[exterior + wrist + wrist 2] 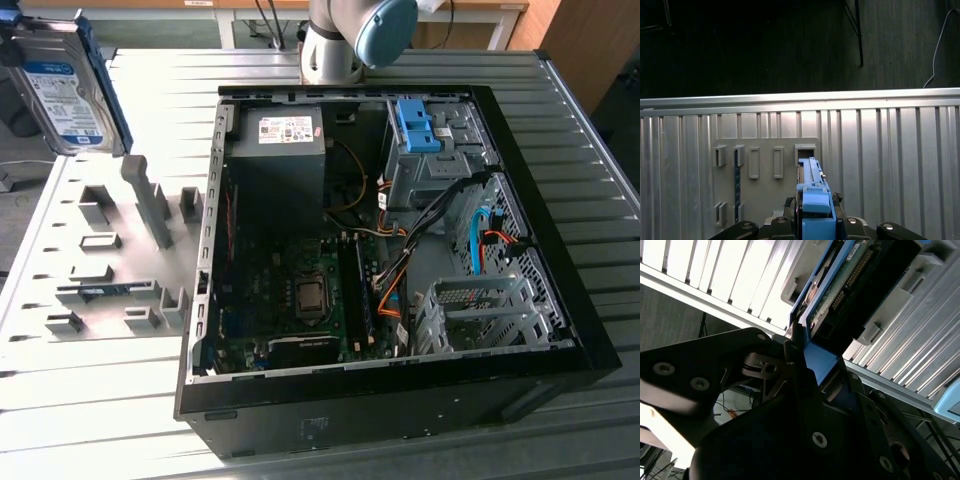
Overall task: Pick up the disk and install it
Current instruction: 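Pick up the disk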
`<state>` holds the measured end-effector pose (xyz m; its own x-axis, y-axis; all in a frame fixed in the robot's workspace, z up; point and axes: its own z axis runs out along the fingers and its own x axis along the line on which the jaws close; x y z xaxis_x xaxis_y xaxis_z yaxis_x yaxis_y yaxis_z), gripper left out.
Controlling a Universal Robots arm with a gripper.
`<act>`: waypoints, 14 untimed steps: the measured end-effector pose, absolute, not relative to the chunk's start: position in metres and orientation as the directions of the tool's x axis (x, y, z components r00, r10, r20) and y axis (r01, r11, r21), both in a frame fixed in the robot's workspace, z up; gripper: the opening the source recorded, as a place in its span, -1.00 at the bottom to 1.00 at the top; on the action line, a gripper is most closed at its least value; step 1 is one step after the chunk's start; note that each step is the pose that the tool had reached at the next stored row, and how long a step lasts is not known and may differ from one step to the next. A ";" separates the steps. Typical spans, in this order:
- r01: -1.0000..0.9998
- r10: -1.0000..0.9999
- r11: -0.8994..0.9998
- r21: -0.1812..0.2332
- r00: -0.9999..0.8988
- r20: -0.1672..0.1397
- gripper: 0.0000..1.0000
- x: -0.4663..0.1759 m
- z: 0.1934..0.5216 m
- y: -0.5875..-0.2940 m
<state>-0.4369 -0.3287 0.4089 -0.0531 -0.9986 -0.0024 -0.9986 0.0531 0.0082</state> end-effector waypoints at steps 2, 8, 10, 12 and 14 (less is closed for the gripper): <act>-0.999 -0.999 0.053 0.008 -0.053 -0.002 -0.26 -0.437 0.412 -0.329; -0.999 -0.999 0.053 0.008 -0.053 -0.002 -0.26 -0.437 0.419 -0.329; -0.999 -0.999 0.053 0.008 -0.053 -0.002 -0.26 -0.437 0.422 -0.329; -0.999 -0.999 0.053 0.008 -0.053 -0.002 -0.26 -0.437 0.425 -0.329; -0.999 -0.999 0.053 0.008 -0.053 -0.002 -0.26 -0.437 0.428 -0.329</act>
